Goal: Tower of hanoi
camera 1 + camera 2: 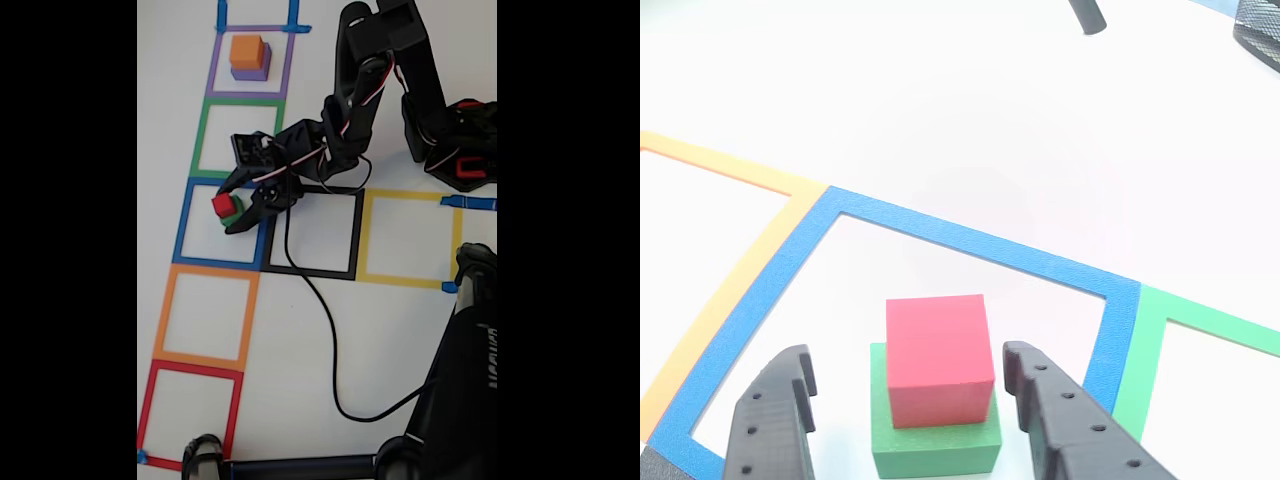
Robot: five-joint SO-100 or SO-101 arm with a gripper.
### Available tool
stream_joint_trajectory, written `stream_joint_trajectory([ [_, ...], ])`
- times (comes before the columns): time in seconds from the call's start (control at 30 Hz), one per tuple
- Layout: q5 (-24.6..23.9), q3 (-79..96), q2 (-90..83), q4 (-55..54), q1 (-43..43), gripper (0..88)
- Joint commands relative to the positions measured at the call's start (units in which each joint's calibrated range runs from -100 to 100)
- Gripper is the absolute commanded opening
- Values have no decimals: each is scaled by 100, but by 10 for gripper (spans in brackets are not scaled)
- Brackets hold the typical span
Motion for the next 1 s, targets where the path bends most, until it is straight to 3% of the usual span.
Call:
stream_joint_trajectory([
  [0.0,54,117,-659,-56,145,215],
  [0.2,54,226,-1830,818,145,213],
  [0.3,54,217,-2750,1830,184,171],
  [0.37,54,180,-3469,2705,251,95],
  [0.47,54,-220,-4486,4559,481,20],
  [0.63,54,-1765,-5625,8211,979,11],
  [0.83,54,-4111,-5980,11288,2024,11],
  [0.97,54,-5647,-5883,12640,2935,11],
])
